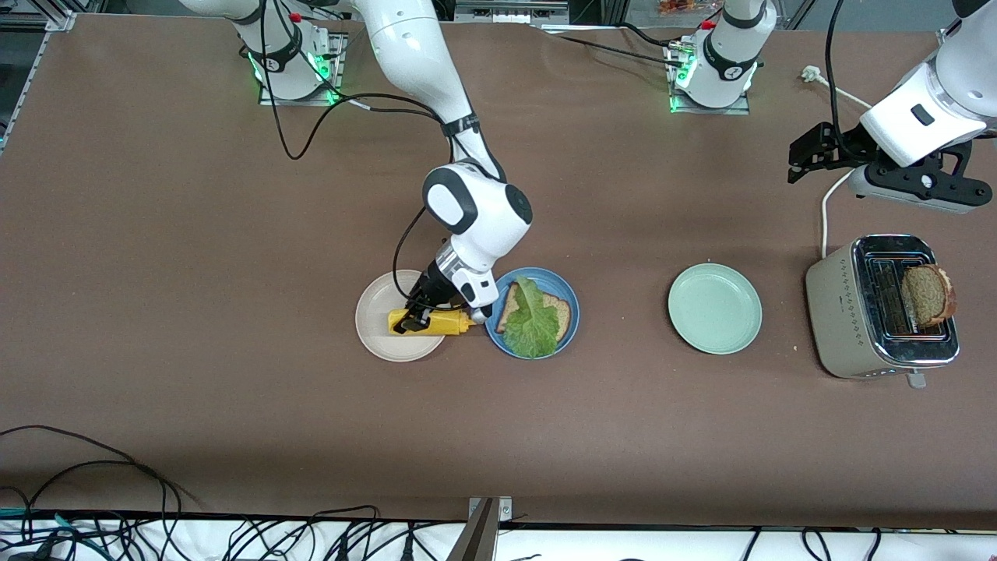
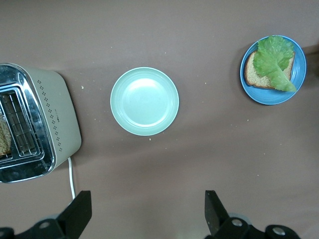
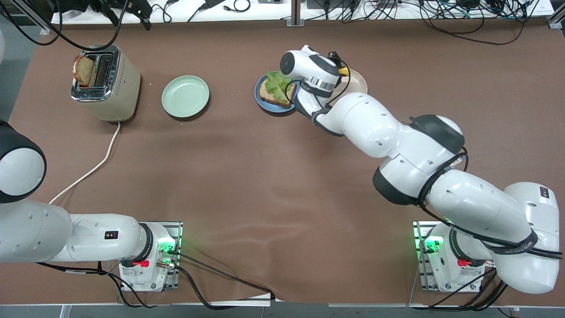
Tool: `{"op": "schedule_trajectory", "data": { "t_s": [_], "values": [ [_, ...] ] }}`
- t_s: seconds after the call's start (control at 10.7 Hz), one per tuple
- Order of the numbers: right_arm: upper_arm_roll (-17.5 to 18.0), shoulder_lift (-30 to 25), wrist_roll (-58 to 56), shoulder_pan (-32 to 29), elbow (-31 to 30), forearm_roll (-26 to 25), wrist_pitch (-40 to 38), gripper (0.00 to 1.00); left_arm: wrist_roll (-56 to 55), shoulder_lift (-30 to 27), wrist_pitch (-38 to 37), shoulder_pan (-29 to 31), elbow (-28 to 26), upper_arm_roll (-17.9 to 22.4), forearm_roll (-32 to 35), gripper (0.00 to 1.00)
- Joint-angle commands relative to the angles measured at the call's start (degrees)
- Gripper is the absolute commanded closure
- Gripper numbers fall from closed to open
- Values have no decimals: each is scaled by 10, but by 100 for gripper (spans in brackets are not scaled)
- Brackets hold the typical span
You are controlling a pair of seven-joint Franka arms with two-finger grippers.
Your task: Make sandwich in blue plate with both arms
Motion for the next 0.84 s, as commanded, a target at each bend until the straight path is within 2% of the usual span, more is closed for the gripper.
{"op": "schedule_trajectory", "data": {
  "t_s": [0.0,0.19,0.47,0.56,0.75],
  "values": [
    [115,-119,-15,-105,-25,2,3,100,-1,2,-9,0,13,-1,-4,0],
    [192,-184,-37,-180,-41,19,3,100,0,2,-9,3,13,0,-4,0],
    [279,-255,-102,-287,-78,99,1,100,4,2,-9,5,13,0,-5,0],
    [318,-269,-129,-337,-83,120,0,100,3,2,-9,4,13,0,-5,0],
    [392,-276,-193,-441,-82,195,-4,100,3,2,-9,4,13,0,-5,0]
  ]
}}
